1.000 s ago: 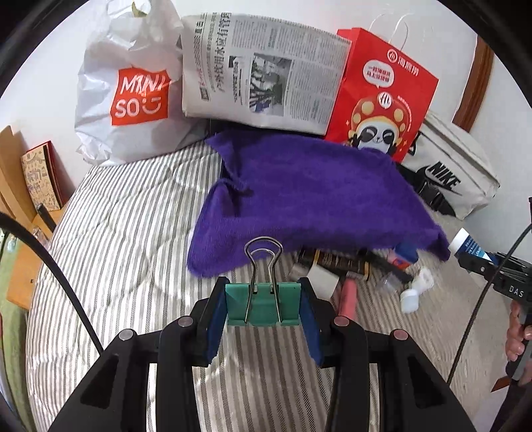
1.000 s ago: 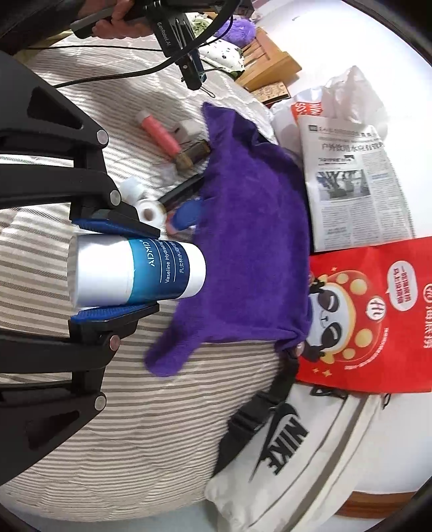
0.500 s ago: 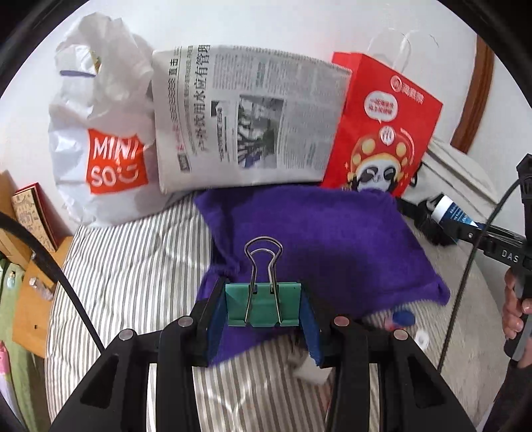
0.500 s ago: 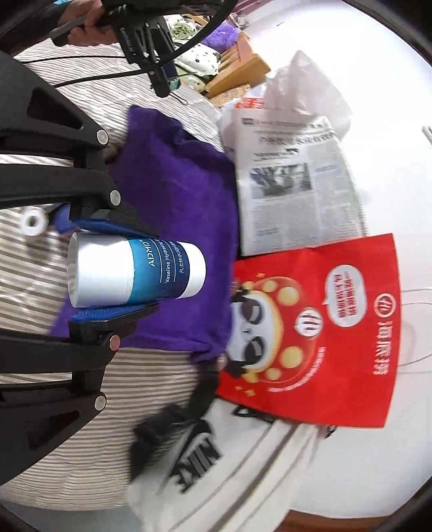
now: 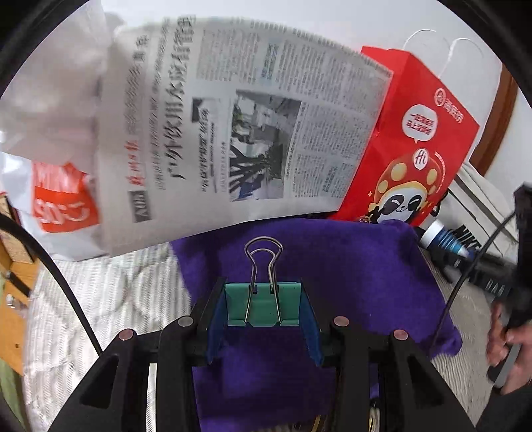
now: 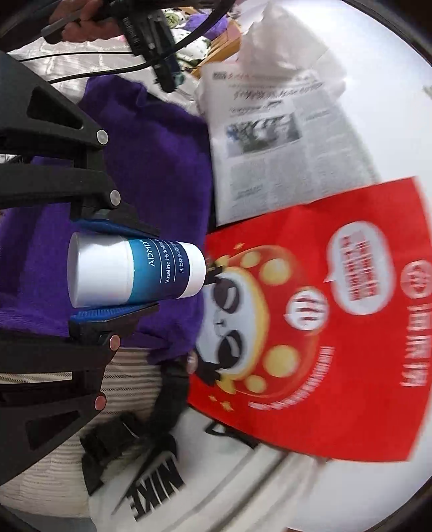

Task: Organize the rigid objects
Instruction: 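Carry the clip in the left gripper and bottle in the right onto the purple towel, then open the left gripper to drop the clip while the right releases the bottle on the towel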

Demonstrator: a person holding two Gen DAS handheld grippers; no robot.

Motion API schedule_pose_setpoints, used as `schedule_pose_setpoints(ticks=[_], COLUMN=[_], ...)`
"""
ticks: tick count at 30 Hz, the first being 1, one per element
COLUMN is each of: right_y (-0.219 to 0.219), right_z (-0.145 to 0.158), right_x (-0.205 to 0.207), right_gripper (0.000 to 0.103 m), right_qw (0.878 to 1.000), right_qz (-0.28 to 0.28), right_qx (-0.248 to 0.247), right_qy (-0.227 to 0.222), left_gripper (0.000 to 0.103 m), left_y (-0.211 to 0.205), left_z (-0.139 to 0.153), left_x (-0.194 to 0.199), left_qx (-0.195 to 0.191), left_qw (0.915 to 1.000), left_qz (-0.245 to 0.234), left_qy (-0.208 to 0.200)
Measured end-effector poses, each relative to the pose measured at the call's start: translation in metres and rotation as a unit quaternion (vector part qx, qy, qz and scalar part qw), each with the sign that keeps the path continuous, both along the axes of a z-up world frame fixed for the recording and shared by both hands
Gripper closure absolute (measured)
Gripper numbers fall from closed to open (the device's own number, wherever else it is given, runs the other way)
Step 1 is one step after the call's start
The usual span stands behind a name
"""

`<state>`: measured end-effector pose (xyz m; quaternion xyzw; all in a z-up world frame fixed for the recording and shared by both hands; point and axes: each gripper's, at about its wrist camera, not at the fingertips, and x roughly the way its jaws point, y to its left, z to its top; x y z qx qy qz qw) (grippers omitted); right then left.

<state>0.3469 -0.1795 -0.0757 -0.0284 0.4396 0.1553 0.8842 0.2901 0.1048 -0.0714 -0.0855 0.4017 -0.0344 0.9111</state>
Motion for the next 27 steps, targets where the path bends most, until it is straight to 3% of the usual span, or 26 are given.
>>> schedule_pose_setpoints(ticks=[7,18,27], right_y=[0.008,0.008,0.010], right_z=[-0.039,-0.069,-0.073], right_x=[0.014,0.019,0.022], right_gripper=[0.067,0.066,0.066], right_qw=[0.999,0.996,0.996], right_qz=[0.010,0.010,0.016], right_qx=[-0.030,-0.055,-0.066], right_qy=[0.039,0.062,0.061], left_gripper=[0.064,0.064,0.064], left_y=[-0.007,-0.031,-0.047], left_z=[-0.026,-0.063,-0.072], left_x=[0.016,0.034,0.038], left_qx=[-0.015,0.059,0.086], left_qw=[0.9996,0.9972,0.9936], left_qz=[-0.024,-0.025,-0.033], left_qy=[0.006,0.038,0.065])
